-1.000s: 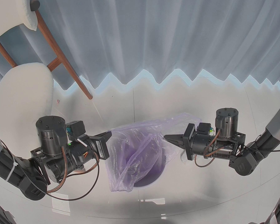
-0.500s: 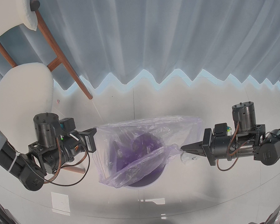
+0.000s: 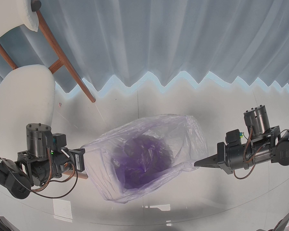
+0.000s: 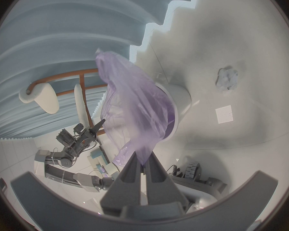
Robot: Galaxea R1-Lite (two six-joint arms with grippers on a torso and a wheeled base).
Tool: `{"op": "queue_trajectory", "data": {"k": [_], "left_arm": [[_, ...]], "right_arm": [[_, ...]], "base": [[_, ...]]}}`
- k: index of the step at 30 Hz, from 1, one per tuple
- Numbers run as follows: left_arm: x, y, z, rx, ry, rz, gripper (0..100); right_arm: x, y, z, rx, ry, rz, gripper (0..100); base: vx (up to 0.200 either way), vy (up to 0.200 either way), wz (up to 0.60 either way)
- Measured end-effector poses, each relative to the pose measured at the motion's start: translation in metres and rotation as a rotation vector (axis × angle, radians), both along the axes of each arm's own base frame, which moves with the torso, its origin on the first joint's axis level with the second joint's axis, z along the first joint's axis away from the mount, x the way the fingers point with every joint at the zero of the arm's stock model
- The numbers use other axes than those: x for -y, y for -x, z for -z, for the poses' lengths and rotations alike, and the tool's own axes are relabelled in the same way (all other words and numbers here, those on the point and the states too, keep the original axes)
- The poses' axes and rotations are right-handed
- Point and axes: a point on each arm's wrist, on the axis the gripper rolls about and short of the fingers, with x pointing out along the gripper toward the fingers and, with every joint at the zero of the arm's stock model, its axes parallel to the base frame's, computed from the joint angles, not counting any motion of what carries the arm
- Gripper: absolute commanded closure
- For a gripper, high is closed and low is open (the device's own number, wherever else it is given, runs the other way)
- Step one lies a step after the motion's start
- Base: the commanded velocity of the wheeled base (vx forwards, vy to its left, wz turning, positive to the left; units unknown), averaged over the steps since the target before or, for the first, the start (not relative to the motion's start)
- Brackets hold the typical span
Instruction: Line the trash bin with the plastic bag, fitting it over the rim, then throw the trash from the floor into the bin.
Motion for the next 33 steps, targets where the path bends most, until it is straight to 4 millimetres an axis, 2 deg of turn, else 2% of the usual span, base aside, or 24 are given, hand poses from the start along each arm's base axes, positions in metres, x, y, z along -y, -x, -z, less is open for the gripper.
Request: {"op": "queue_trajectory", "data": {"k": [7,11,15,19,25,29,33], "left_arm": [[-0.005,0.024,0.004,-0.135,-0.057,0.011,100],[-0.007,0.033,0.005,-0.195,-0.087,0.005,100],[-0.007,0.034,0.001,-0.185,-0.082,0.001,100],[-0.005,0.031,-0.002,-0.174,-0.065,-0.005,100],[0.000,0.020,-0.004,-0.173,-0.027,-0.022,100],[0.005,0.006,-0.003,-0.153,0.004,-0.038,100],[0.007,-0.014,-0.004,-0.066,0.051,-0.060,100]], "right_arm": [[0.019,-0.023,0.016,0.034,0.070,0.012,100],[0.032,-0.042,0.017,0.085,0.076,0.050,100],[0.040,-0.057,0.015,0.160,0.053,0.092,100],[0.042,-0.067,0.014,0.222,0.007,0.130,100],[0.033,-0.079,0.017,0.352,-0.088,0.156,100],[0.026,-0.084,0.021,0.431,-0.172,0.173,100],[0.022,-0.089,0.034,0.432,-0.216,0.195,100]], "base": [[0.000,0.000,0.00],[0.000,0.000,0.00],[0.000,0.000,0.00],[0.000,0.000,0.00],[0.000,0.000,0.00],[0.000,0.000,0.00],[0.000,0.000,0.00]]}}
